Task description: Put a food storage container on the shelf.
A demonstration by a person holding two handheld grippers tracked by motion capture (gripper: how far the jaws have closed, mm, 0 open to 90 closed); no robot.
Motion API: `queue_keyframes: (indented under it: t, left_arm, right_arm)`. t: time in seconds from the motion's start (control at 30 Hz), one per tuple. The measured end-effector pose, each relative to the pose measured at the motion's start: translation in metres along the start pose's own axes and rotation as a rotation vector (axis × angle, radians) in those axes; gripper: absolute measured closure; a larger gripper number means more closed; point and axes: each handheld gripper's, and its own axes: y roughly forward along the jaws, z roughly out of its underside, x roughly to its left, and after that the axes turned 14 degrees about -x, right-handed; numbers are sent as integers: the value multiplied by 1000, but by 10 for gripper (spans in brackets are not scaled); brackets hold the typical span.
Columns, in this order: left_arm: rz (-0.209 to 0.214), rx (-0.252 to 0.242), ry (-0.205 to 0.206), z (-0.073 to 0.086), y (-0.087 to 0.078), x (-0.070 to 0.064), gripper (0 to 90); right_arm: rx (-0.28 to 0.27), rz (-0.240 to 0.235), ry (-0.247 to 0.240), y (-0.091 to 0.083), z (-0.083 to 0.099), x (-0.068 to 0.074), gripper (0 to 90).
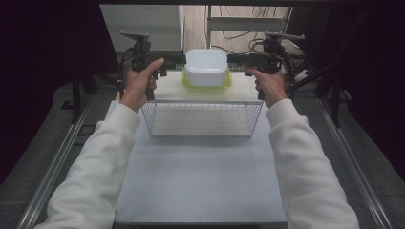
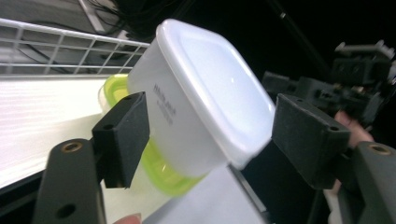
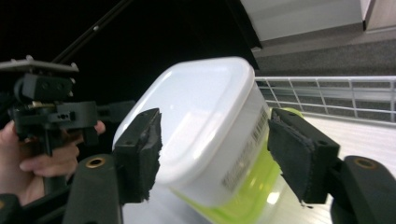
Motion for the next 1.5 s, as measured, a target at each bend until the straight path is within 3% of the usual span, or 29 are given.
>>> queue_keyframes:
  t: [0.03,0.2,0.23,0.33,0.37,0.47,0.5,0.6,0.73,0.8,0.83,0.87,0.9,1.0,1.03,1.07,1.1,1.2,1.23,1.3,1.5]
  left_arm:
    - [11,-2,32,3,-8,-4,258]
    - [27,-18,74,11,-27,-9,250]
    - [37,-24,87,18,-37,-12,249]
    - [41,-21,106,27,-46,-14,244]
    - [43,-10,131,38,-57,-16,243]
    - [44,0,150,48,-64,-17,242]
    - [41,12,168,63,-74,-18,240]
    - [41,16,178,75,-82,-18,236]
    - [9,33,221,114,-101,-15,236]
    - [0,34,225,119,-104,-14,239]
    - [-20,40,229,134,-109,-9,238]
    - [-20,40,229,134,-109,-9,238]
    - [-38,45,235,148,-114,-3,239]
    - [-57,53,245,161,-117,2,243]
    - [-89,62,272,174,-119,6,249]
    - [-89,62,272,174,-119,6,252]
    - [-112,75,285,187,-120,11,254]
    - [-124,106,291,200,-120,18,252]
    - [-133,127,274,210,-120,26,252]
    - [-144,154,268,215,-119,30,245]
    - [-151,136,267,213,-121,30,244]
  right_arm:
    - [7,-18,-25,-7,2,-1,329]
    - [10,-43,-78,-29,13,1,292]
    - [6,-51,-90,-36,17,1,281]
    - [2,-57,-104,-45,24,2,269]
    - [2,-63,-116,-54,32,3,262]
    - [7,-63,-134,-63,40,4,261]
    - [23,-57,-161,-71,50,7,260]
    - [33,-60,-176,-80,62,7,260]
    - [50,-49,-205,-98,91,3,259]
    - [52,-43,-213,-103,99,1,258]
    - [59,-46,-211,-110,113,-4,257]
    - [59,-46,-211,-110,113,-4,257]
    - [63,-42,-218,-117,127,-9,257]
    - [77,-32,-239,-122,141,-13,257]
    - [87,-16,-257,-125,153,-19,256]
    - [87,-16,-257,-125,153,-19,256]
    - [99,-13,-251,-127,165,-24,256]
    - [111,-4,-244,-128,178,-29,256]
    - [120,3,-235,-129,185,-32,256]
    - [127,11,-232,-130,192,-35,256]
    - [100,11,-215,-133,200,-38,249]
